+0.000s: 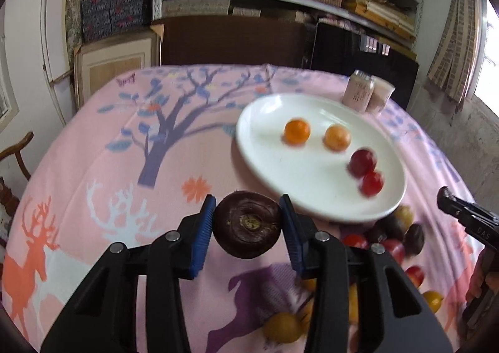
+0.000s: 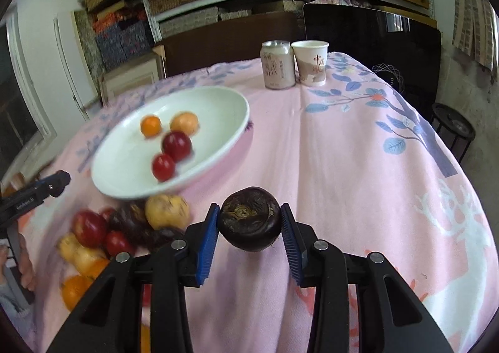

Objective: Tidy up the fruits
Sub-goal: 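Lower both dark purple fruits onto the white plate and open both tools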

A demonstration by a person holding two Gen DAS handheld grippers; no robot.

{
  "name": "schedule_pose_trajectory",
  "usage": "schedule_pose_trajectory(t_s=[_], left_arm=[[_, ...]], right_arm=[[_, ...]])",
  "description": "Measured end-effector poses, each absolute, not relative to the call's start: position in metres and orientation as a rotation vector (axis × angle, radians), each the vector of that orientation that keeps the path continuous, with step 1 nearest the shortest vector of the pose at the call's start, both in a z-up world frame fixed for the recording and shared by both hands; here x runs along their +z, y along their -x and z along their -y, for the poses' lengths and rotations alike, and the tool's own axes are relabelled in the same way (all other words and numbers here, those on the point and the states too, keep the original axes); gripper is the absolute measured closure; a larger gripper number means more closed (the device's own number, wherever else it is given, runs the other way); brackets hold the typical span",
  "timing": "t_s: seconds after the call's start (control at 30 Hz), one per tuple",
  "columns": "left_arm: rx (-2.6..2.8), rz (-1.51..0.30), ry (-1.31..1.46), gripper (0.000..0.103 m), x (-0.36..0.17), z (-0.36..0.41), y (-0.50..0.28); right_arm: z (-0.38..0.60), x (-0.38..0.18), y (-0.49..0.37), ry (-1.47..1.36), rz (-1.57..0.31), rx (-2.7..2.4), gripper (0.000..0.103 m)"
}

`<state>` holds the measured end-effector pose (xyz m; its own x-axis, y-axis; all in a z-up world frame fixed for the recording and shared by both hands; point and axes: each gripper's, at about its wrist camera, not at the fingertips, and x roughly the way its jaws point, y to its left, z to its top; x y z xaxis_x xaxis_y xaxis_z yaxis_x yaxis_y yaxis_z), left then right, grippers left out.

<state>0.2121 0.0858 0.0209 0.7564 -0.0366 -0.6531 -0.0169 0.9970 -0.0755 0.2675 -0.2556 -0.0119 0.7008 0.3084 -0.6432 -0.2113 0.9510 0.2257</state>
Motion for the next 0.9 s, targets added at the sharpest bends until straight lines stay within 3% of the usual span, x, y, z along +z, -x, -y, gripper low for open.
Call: schedule_pose_trajectory(t_s=[0.17, 0.3, 0.37, 0.4, 0.47, 0.53, 0.63, 0.9], left_arm=[[-0.038, -0.697, 0.024, 0.062, 0.045, -0.054, -0.252], [-0.059, -0.731, 0.005, 0.061, 0.032, -0.033, -0.288], [-0.066, -0.746, 0.003, 0.054, 0.022, -0.029, -0.300], [-0.085, -0.750, 0.008, 0.050, 0.017, -0.029, -0.302], [-0.105, -0.749, 0.017, 0.039, 0.013, -0.033, -0.302], [-0.087, -0.742, 0.047, 0.030, 0.013, -0.040, -0.302], [-0.071, -0.750, 0.090, 0.019, 0.013, -0.053, -0.298], [-0.015, -0.726, 0.091, 0.008, 0.022, -0.061, -0.265]], right_arm=[[0.218, 0.017, -0.302, -0.085, -0.728, 0.348, 0.063], [0.191, 0.019, -0.342, -0.075, -0.734, 0.361, 0.063], [0.187, 0.013, -0.360, -0.103, -0.745, 0.356, 0.062], [0.188, 0.009, -0.366, -0.134, -0.739, 0.358, 0.059], [0.192, 0.007, -0.365, -0.156, -0.723, 0.361, 0.038], [0.193, 0.012, -0.358, -0.123, -0.696, 0.365, 0.034], [0.199, 0.023, -0.347, -0.154, -0.640, 0.367, 0.007], [0.232, 0.014, -0.308, -0.223, -0.623, 0.351, 0.003]])
